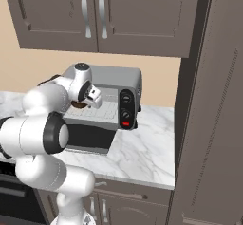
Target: Pick up the bagel from the plate, place it on the toaster oven rack, close the door, and set the timer.
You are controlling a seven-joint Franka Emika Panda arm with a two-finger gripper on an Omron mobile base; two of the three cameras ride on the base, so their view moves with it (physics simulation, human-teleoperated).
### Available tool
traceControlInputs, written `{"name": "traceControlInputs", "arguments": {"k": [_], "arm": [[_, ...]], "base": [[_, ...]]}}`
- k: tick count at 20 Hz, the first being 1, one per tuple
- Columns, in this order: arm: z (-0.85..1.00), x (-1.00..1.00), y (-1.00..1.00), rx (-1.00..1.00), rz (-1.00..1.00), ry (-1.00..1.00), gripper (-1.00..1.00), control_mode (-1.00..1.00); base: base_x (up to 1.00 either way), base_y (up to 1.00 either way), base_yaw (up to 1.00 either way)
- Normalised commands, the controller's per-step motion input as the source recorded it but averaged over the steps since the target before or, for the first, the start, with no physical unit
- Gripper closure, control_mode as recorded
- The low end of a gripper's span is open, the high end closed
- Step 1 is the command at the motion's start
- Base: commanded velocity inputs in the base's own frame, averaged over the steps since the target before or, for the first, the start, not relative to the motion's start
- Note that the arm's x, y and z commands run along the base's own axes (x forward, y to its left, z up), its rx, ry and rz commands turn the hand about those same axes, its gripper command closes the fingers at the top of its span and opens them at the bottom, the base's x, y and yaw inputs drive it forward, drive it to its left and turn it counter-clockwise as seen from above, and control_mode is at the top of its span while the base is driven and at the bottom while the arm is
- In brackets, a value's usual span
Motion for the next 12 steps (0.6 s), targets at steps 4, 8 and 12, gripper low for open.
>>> {"name": "traceControlInputs", "arguments": {"k": [4,8,12], "arm": [[0.00,-0.12,0.00,-0.01,0.00,-0.12,-1.00,-1.00],[0.05,-0.39,-0.02,0.00,0.00,-0.17,-1.00,-1.00],[0.18,-0.62,-0.08,-0.01,0.00,-0.20,-1.00,-1.00]], "base": [[0.00,0.00,0.00],[0.00,0.00,0.00],[0.00,0.00,0.00]]}}
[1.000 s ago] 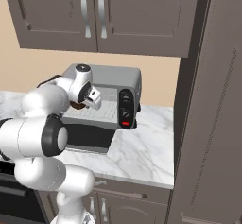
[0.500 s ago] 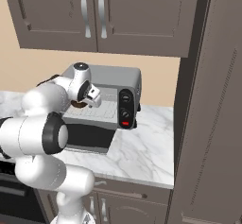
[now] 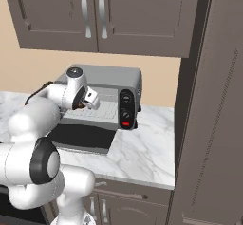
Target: Pick up the bagel from the plate, place it on the toaster oven rack, close the door, and set the timer.
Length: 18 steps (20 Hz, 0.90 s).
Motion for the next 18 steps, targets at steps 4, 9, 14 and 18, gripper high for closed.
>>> {"name": "traceControlInputs", "arguments": {"k": [4,9,14,18], "arm": [[0.42,-0.46,-0.01,-0.02,0.00,-0.15,-1.00,-1.00],[0.30,-0.39,-0.07,-0.03,0.00,-0.02,-1.00,-1.00],[0.11,-0.34,-0.20,-0.03,0.00,0.03,-1.00,-1.00],[0.00,-0.08,-0.14,-0.04,0.00,0.13,-1.00,-1.00]], "base": [[0.00,0.00,0.00],[0.00,0.00,0.00],[0.00,0.00,0.00],[0.00,0.00,0.00]]}}
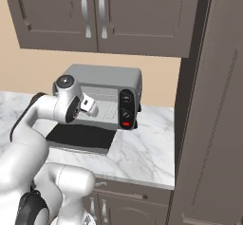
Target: Pick up the bagel from the plate, place it on the toaster oven rack, close the door, and set the timer.
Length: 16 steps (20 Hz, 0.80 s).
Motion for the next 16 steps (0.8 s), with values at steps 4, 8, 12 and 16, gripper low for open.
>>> {"name": "traceControlInputs", "arguments": {"k": [4,8,12,16], "arm": [[-0.21,0.00,-0.09,-0.05,0.00,0.24,-1.00,-1.00],[-0.27,0.00,-0.05,-0.03,0.00,0.25,-1.00,-1.00],[-0.35,0.00,-0.01,-0.03,0.00,0.15,-1.00,-1.00],[-0.43,0.00,0.00,-0.02,0.00,-0.02,-1.00,-1.00]], "base": [[0.00,0.00,0.00],[0.00,0.00,0.00],[0.00,0.00,0.00],[0.00,0.00,0.00]]}}
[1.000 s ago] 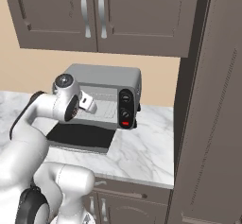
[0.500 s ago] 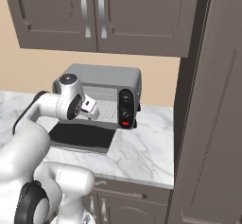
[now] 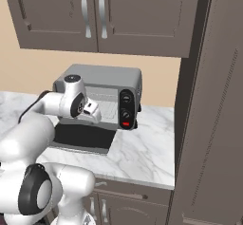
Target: Pick up the bagel from the plate, place it on the toaster oven rack, close the door, and set the timer.
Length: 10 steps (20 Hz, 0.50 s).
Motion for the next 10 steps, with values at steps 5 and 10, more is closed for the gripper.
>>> {"name": "traceControlInputs", "arguments": {"k": [5,10], "arm": [[-0.23,0.00,0.00,0.00,0.00,-0.05,-1.00,-1.00],[-0.18,0.12,0.00,0.00,0.00,-0.01,-1.00,-1.00]], "base": [[0.00,0.00,0.00],[0.00,0.00,0.00]]}}
